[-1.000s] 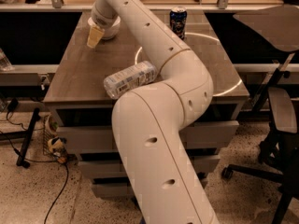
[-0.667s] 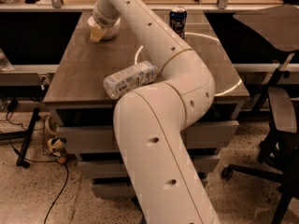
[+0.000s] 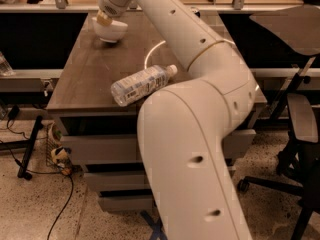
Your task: Move white bowl near blue plastic bottle
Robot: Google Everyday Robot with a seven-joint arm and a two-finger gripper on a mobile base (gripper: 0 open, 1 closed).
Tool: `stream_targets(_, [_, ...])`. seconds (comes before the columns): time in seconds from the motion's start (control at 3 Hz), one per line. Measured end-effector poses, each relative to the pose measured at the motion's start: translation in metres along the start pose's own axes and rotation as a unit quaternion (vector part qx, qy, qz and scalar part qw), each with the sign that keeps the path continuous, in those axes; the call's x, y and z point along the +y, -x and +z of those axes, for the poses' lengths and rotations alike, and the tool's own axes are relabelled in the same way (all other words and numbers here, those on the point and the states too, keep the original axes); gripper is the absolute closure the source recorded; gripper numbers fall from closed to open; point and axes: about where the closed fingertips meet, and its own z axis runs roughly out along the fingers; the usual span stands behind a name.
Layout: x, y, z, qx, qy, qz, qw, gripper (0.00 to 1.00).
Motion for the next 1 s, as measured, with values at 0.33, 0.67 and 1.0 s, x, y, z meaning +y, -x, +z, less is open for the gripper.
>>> stream_targets(0.33, [0.015,0.006,-0.020,-0.002,0.004,-0.013,0.9999,1.00])
stream_targets(0.67, [0.041,0.003,-0.045,0.004,0.015,-0.028,0.9995,0.97])
stream_targets(1.0, [0.061,0.003,-0.054,0.003,0.042,-0.042,0.9982,0.74])
